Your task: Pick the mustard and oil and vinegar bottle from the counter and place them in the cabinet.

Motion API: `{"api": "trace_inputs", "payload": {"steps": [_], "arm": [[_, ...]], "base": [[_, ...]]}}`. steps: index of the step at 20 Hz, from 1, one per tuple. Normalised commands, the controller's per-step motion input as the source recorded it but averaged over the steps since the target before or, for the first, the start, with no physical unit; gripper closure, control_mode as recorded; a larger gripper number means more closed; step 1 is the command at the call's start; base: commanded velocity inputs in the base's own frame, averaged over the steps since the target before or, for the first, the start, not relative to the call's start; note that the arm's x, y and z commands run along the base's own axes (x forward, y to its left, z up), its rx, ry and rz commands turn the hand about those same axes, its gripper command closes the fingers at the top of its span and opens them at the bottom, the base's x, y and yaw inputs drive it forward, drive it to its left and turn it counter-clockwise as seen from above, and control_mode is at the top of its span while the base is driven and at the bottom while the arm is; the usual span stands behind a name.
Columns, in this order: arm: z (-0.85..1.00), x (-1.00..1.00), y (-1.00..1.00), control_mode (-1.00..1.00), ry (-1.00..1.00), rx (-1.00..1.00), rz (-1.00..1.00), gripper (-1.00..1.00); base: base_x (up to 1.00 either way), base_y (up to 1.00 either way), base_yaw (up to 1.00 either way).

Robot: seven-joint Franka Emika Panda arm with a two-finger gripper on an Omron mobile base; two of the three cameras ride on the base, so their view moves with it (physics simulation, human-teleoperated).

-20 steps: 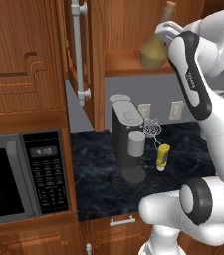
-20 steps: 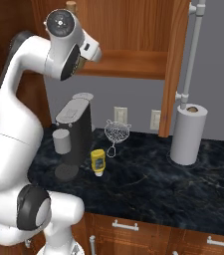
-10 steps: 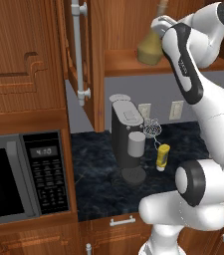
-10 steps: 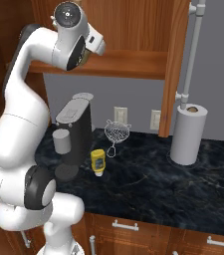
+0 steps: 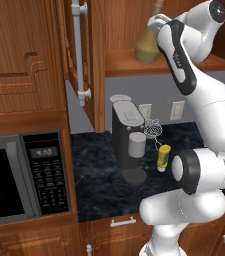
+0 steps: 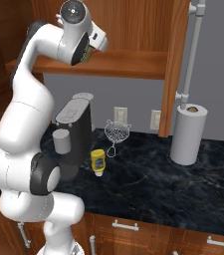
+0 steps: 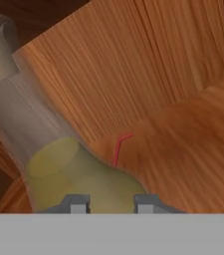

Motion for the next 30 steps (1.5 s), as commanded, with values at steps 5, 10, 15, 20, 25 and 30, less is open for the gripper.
{"api": "trace_inputs", "payload": {"steps": [5,10,15,20,25,30], "arm": [[0.0,0.36,0.0,-1.0,0.01,0.0,0.0,-1.0],[0.0,0.29,0.0,-1.0,0.0,0.0,0.0,-1.0],[0.0,0.05,0.0,-1.0,0.0,0.0,0.0,-1.0],[0.06,-0.16,0.0,-1.0,0.0,0.0,0.0,-1.0],[0.03,-0.18,0.0,-1.0,0.0,0.0,0.0,-1.0],[0.0,-0.28,0.04,-1.0,0.0,0.0,0.02,-1.0]], "base": [[0.0,0.0,0.0],[0.0,0.0,0.0],[0.0,0.0,0.0],[0.0,0.0,0.0],[0.0,0.0,0.0],[0.0,0.0,0.0]]}}
